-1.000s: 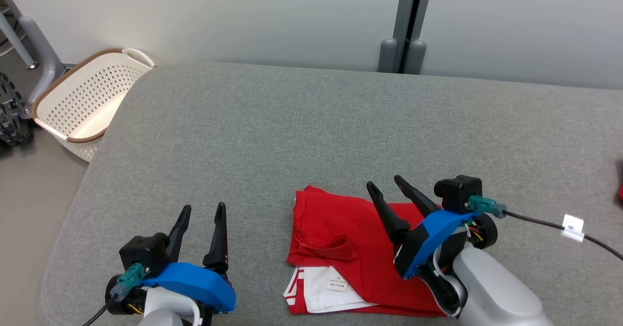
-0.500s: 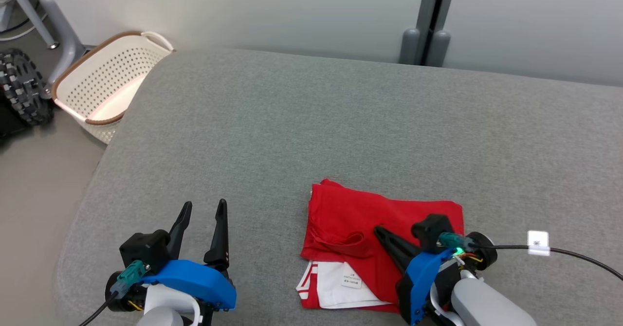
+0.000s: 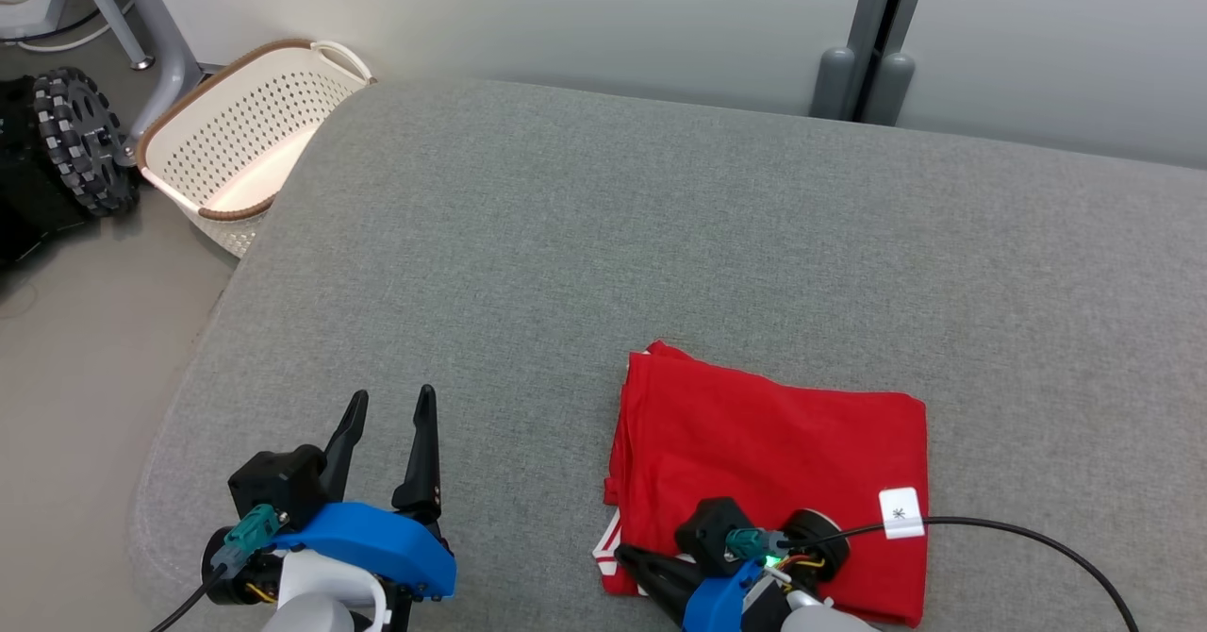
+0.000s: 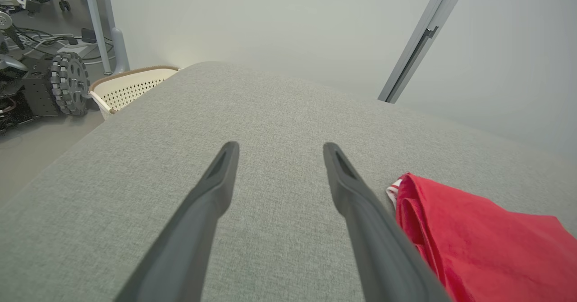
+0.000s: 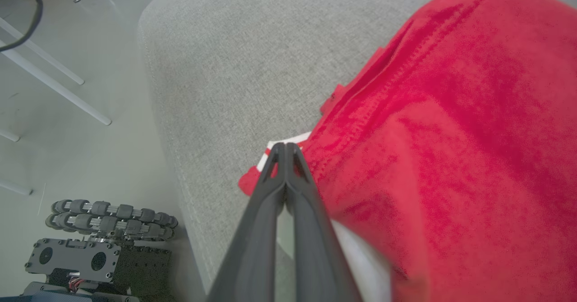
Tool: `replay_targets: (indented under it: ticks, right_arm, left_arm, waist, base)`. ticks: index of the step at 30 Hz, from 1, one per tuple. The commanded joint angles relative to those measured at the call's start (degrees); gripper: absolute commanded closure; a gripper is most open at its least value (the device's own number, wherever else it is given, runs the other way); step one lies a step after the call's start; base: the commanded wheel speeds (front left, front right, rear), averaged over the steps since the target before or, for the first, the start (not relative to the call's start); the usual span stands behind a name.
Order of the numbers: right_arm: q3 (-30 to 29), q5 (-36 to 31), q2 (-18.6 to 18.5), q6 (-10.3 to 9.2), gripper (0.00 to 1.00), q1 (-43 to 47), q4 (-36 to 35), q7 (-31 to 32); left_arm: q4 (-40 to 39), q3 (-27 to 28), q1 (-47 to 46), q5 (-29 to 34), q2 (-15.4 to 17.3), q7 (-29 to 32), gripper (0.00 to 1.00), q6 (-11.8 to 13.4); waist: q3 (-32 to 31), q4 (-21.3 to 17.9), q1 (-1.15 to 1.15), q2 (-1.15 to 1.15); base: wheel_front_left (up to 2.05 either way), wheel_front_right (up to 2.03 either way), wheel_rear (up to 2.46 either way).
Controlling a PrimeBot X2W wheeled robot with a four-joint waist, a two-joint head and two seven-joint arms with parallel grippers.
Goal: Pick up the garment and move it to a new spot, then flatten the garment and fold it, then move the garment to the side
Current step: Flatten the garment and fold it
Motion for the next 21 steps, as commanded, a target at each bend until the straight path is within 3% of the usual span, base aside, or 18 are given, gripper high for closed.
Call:
replay_targets:
  ticks: [1, 4, 8, 15, 21]
  right_arm:
    - [1.4, 0.8, 0.3, 0.03, 1.00, -0.9, 0.5, -0.3]
    - [3.4, 3.2, 0.9, 0.02, 1.00, -2.3, 1.0, -2.9]
    - [1.1, 4.4, 1.2, 0.03, 1.00, -4.2, 1.5, -6.2]
    - [-4.6, 1.6, -0.9, 0.03, 1.00, -4.3, 2.7, -7.6]
    - [-3.8, 0.4, -0.8, 0.03, 1.00, -1.5, 4.8, -7.7]
  left_arm:
    - [0.0, 0.1, -0.8, -0.2, 0.1, -0.3, 0.00, 0.1]
    - [0.1, 0.1, -0.9, -0.3, 0.1, -0.4, 0.00, 0.3]
    - [0.1, 0.2, -0.7, -0.2, 0.3, -0.7, 0.00, 0.5]
    - [-0.1, -0.3, -0.6, -0.3, 0.3, -0.5, 0.00, 0.4]
    - [0.1, -0.6, -0.8, -0.4, 0.4, -0.5, 0.00, 0.1]
  waist:
    - [0.0, -0.2, 0.00, 0.00]
    - [0.0, -1.0, 0.00, 0.00]
    - [-0.3, -2.3, 0.00, 0.00]
    - [-0.8, -4.2, 0.00, 0.00]
    - [-0.9, -4.4, 0.00, 0.00]
  base:
    - [0.00, 0.00, 0.00]
    - [0.00, 0.00, 0.00]
    - [0.00, 0.00, 0.00]
    - [0.00, 0.00, 0.00]
    - [0.00, 0.00, 0.00]
